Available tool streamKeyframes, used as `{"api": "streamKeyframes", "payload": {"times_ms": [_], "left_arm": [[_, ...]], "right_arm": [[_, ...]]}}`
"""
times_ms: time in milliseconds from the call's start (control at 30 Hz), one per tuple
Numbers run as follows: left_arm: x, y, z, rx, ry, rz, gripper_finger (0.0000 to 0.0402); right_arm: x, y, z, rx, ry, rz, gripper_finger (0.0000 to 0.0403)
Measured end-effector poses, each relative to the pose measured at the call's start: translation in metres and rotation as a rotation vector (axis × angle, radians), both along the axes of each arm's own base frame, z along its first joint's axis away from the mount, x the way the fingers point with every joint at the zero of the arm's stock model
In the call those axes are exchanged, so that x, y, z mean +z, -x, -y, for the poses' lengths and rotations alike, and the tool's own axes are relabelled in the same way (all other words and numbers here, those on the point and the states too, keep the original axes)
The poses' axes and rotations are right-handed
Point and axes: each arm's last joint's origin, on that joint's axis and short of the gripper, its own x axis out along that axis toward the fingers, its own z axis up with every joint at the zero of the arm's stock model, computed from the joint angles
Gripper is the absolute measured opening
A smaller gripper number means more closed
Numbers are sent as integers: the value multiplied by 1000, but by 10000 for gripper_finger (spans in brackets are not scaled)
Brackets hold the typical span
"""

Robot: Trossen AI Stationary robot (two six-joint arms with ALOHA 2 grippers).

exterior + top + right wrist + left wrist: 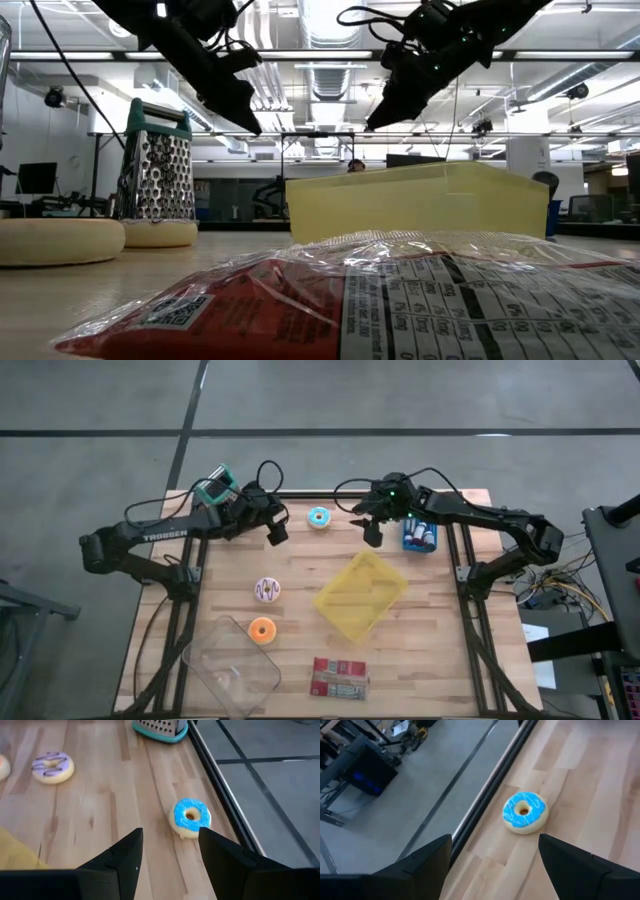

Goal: Pick & Place Food Item
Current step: Put the red popcorn bag into the transparent bin

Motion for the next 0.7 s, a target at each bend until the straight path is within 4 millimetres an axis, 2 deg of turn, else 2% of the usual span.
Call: {"api": "streamKeyframes", "payload": {"times_ms": [300, 533, 700], "left_arm": [[5, 9, -11, 74, 36, 68, 303], [11, 12, -1, -172, 130, 125, 303], [14, 17, 3, -204, 149, 124, 303]], "right_arm": [[-18, -24, 13, 5, -21, -39, 187], [-30, -50, 27, 9, -59, -124, 187], [-30, -57, 23, 94, -60, -257, 187]]}}
